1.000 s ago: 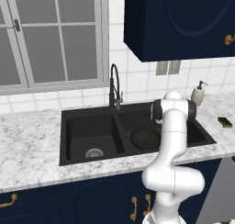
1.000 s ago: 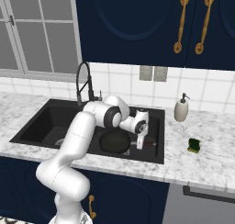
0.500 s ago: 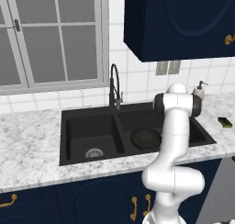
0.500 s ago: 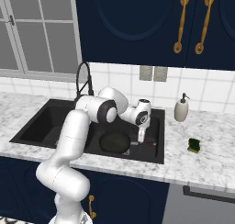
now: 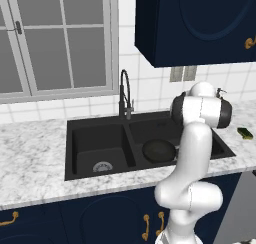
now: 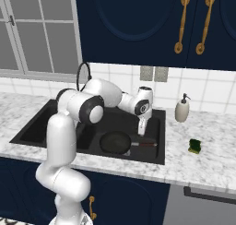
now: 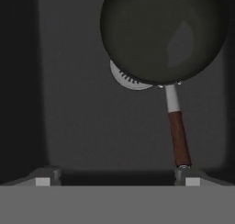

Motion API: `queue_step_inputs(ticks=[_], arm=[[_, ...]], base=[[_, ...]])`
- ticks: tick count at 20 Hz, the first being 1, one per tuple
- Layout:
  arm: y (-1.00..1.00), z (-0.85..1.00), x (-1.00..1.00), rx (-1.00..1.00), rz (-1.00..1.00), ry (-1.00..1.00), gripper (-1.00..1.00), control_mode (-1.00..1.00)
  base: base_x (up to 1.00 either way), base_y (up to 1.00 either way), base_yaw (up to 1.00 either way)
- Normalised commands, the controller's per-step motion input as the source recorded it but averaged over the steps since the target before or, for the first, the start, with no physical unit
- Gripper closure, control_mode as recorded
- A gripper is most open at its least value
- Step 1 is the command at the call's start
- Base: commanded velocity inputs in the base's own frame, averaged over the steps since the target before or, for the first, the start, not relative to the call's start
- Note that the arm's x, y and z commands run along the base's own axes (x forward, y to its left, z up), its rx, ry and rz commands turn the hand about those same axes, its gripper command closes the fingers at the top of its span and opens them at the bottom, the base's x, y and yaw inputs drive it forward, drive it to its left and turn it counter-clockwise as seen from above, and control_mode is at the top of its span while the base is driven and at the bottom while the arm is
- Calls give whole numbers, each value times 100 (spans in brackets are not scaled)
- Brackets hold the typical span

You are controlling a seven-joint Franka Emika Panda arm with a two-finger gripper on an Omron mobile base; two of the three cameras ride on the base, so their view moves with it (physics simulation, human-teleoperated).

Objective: Pick the pan and sponge and place them into the sink. Then turn on the water.

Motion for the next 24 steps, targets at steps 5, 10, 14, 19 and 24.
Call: queue_step_inputs(ticks=[5, 10, 14, 19, 24], arm=[[-8, 48, -53, 0, -27, 0, -100, -100], [-7, 54, -17, -1, -53, 5, -100, -100], [-23, 44, 0, -13, -68, 25, -100, -100], [-56, 2, 0, -11, -74, 17, -100, -100], [-8, 0, 0, -3, -16, 0, -100, -100]], base=[[0, 0, 0], [0, 0, 0], [0, 0, 0], [0, 0, 0], [0, 0, 0]])
